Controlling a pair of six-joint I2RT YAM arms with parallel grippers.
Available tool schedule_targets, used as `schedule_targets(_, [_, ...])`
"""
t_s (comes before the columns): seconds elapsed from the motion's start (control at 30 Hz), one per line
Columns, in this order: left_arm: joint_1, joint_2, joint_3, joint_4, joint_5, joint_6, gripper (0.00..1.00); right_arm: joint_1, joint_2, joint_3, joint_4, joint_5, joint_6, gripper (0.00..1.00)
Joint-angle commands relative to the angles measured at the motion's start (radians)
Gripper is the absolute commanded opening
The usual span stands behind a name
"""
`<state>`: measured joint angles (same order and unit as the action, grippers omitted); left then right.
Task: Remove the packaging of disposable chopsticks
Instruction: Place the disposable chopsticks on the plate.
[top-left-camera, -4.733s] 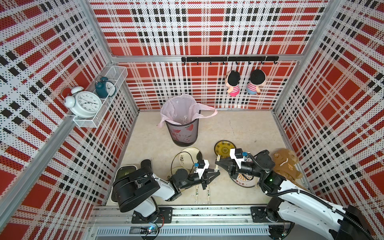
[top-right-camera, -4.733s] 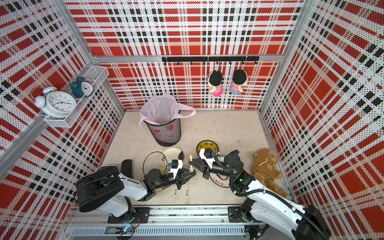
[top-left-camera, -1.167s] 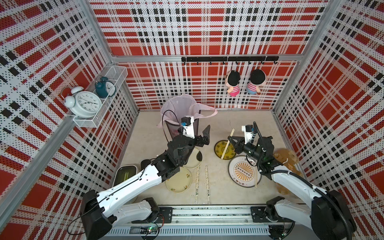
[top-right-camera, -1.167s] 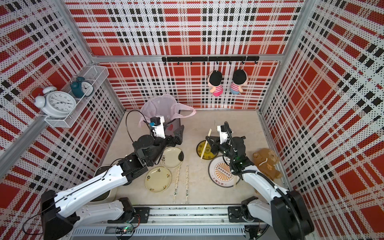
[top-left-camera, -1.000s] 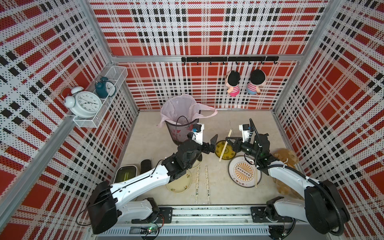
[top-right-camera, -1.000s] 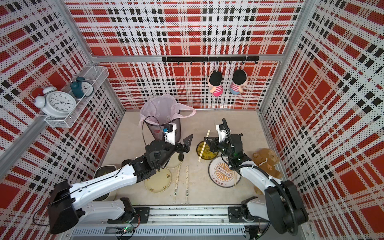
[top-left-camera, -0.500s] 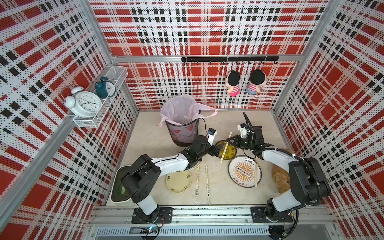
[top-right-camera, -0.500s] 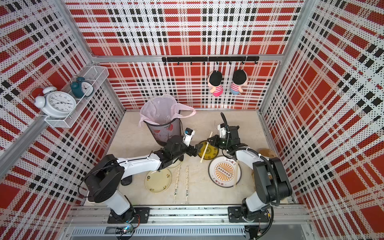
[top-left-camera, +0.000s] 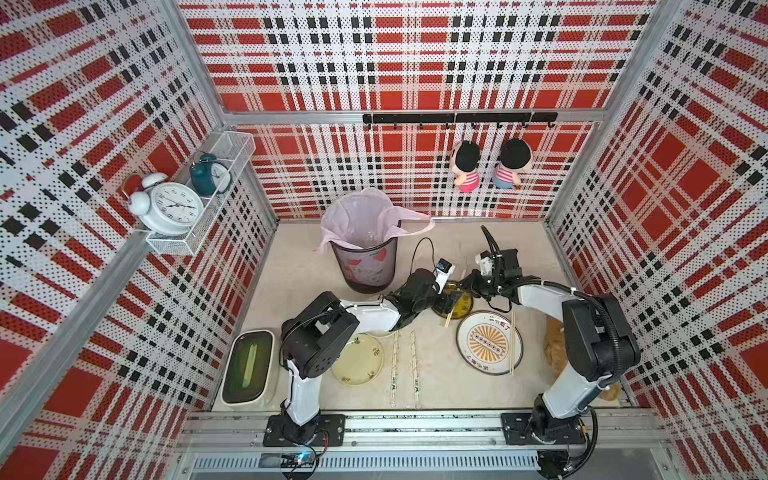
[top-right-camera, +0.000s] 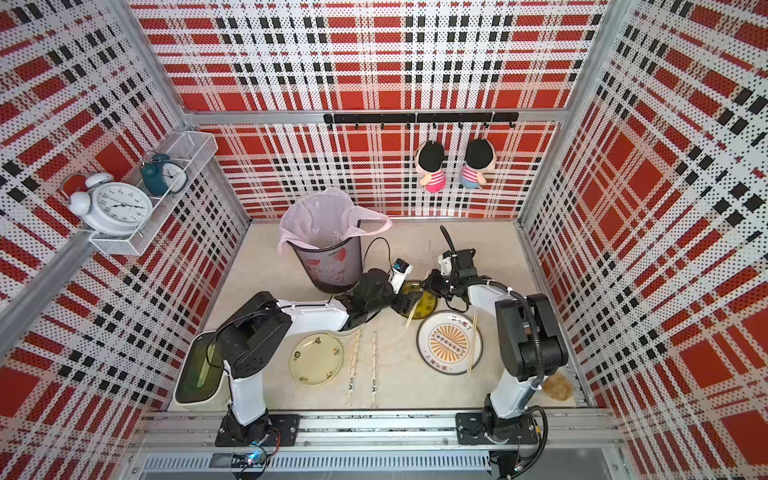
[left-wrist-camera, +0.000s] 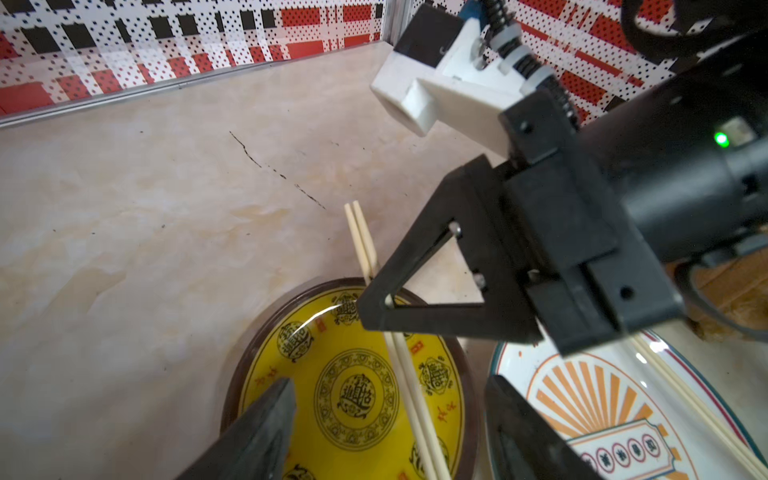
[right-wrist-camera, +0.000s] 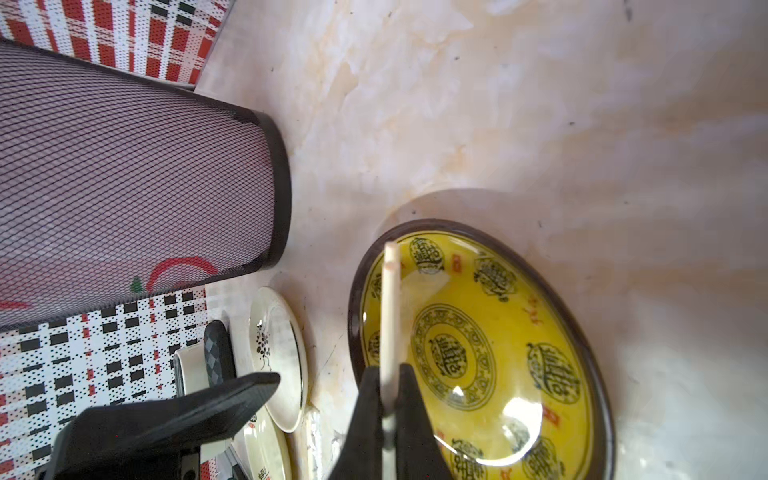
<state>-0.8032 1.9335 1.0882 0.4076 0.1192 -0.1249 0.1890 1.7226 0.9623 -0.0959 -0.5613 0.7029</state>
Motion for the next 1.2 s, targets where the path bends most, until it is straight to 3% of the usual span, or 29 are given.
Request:
schedule_targets(0.0, [0.013, 0.039, 0.031, -0.013, 0.063, 0.005, 0.7, -0.013, 0.053, 0.062, -0.081, 0.005, -0.034, 0.0])
schedule_targets(0.23, [0.007, 0.069, 0.044, -0.05, 0.054, 0.022, 0.64, -0.03, 0.121, 0.145, -0.166, -0.002, -0.071, 0.0])
schedule_targets(0.47, [-0.03, 0.119, 0.134, -0.187, -0.081, 0.016, 0.64, -0.034, 0.148, 0.152, -0.17, -0.014, -0.084, 0.0])
schedule_targets(0.9, [-0.027, 0.174, 0.178, -0.199, -0.04, 0.005, 0.63, -0.034, 0.18, 0.151, -0.136, -0.063, -0.075, 0.0])
schedule_targets(1.17, [-0.023, 0.186, 0.193, -0.208, -0.025, 0.004, 0.58, -0.034, 0.199, 0.159, -0.14, -0.061, -0.08, 0.0])
